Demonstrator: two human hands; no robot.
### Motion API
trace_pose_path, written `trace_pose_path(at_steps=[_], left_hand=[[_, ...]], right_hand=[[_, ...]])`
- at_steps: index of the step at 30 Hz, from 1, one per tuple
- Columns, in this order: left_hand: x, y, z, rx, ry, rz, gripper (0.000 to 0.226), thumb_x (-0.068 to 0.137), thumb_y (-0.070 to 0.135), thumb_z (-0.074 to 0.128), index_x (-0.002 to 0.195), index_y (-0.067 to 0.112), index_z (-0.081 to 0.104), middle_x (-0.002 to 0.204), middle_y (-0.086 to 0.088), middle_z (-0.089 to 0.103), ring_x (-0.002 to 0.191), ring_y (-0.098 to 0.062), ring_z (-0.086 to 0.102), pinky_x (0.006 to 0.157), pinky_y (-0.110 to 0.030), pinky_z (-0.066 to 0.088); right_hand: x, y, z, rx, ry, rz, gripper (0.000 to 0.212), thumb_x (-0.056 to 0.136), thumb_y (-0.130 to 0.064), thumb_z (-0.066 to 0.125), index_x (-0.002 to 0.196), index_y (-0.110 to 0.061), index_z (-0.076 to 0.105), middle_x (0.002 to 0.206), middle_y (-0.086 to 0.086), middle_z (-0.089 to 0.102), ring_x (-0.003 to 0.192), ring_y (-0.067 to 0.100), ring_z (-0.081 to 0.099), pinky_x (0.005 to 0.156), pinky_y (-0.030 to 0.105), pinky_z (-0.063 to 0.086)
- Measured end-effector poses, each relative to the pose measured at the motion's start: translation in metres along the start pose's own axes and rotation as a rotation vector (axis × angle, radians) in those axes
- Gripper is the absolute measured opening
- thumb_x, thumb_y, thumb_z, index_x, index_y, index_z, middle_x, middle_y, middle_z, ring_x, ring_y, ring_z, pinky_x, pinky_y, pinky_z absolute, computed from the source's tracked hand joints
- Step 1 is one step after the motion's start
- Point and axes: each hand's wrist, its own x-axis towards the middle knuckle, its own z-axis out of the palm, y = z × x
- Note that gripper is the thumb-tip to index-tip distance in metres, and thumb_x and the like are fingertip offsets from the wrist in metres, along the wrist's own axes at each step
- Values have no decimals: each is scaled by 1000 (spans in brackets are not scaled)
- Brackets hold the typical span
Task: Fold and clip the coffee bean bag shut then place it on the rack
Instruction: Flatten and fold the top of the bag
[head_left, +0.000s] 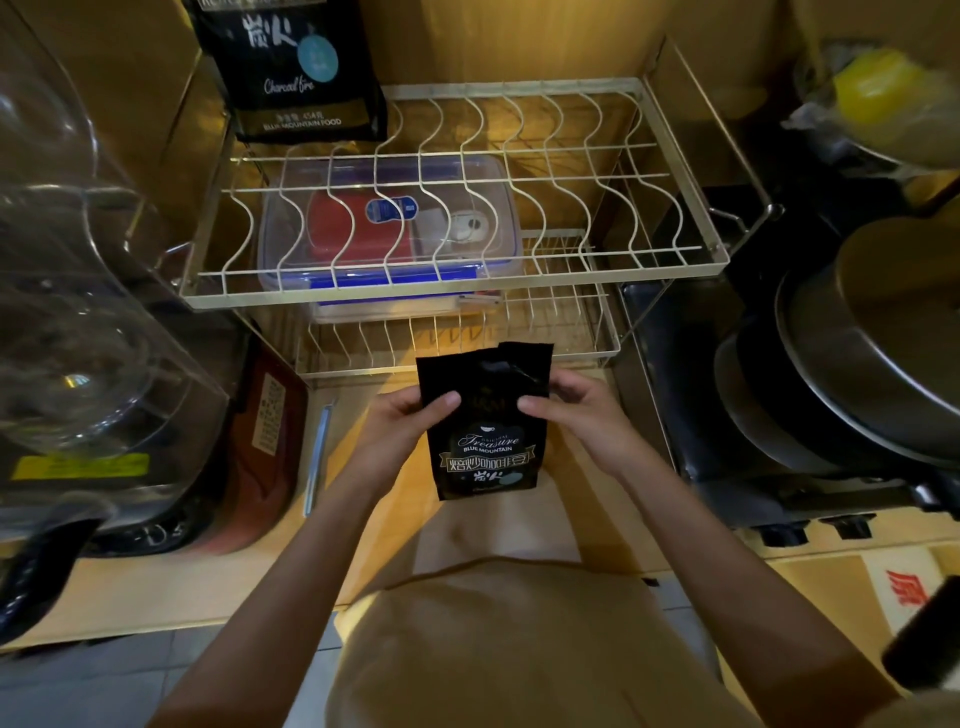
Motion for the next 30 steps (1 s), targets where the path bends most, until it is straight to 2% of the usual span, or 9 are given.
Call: trace_pose_path(at_steps=[4,9,11,15,17,20,22,27,30], left_hand=[[0,-1,0,-64,58,-60,24,69,38,63,70,15,70,67,6,73,73,-9,66,74,-26,50],[-1,2,6,-98,93,-48,22,83,24,58,84,4,67,77,-1,71,78,-13,65,80,-32,47],[1,6,7,-88,96,-34,17,84,17,57,98,11,65,76,5,73,78,-9,66,78,-31,47],[6,8,9,-126,163,-20,59,83,9,59,133,21,31,65,14,74,72,-1,68,62,-14,52],[6,8,13,-121,204,7,53,84,7,58,125,28,33,66,19,73,68,-2,69,50,-12,51],[6,11,15,-63,220,31,20,84,8,57,97,23,57,64,16,72,64,-4,68,46,-12,49],[7,13,16,-35,209,44,16,84,10,57,86,24,64,62,17,71,63,2,66,47,-8,48],[5,9,11,10,116,56,21,81,10,62,95,25,65,70,13,72,73,1,67,56,-9,50],[-1,3,7,29,7,83,37,77,2,64,102,30,60,94,6,68,84,-1,67,62,-13,53]], right_hand=[[2,0,1,-3,30,-6,10,77,-13,68,82,-20,72,78,-11,75,81,5,69,70,13,51],[-2,0,3,7,147,-6,13,79,-20,66,85,-11,73,88,3,74,88,13,69,81,23,50],[-2,-2,6,20,144,-32,12,80,-16,65,91,-14,71,85,-2,74,85,9,69,76,19,52],[-1,-6,5,59,154,-63,44,78,-10,67,113,-31,51,68,-8,75,80,9,71,66,15,55],[0,-7,6,66,175,-83,37,78,-7,66,105,-28,53,69,-8,75,76,12,72,59,16,55],[0,-11,8,25,169,-88,22,80,-4,62,82,-26,61,70,-17,74,70,3,70,57,11,50],[1,-14,7,12,125,-72,24,83,-4,58,84,-26,67,68,-16,74,72,-1,68,60,8,49],[0,-18,3,-8,0,-30,25,89,-9,50,99,-24,67,90,-12,70,83,-5,65,67,6,49],[-4,-14,0,-7,-83,-11,30,85,-6,57,108,-24,61,95,-7,68,85,0,67,66,11,52]])
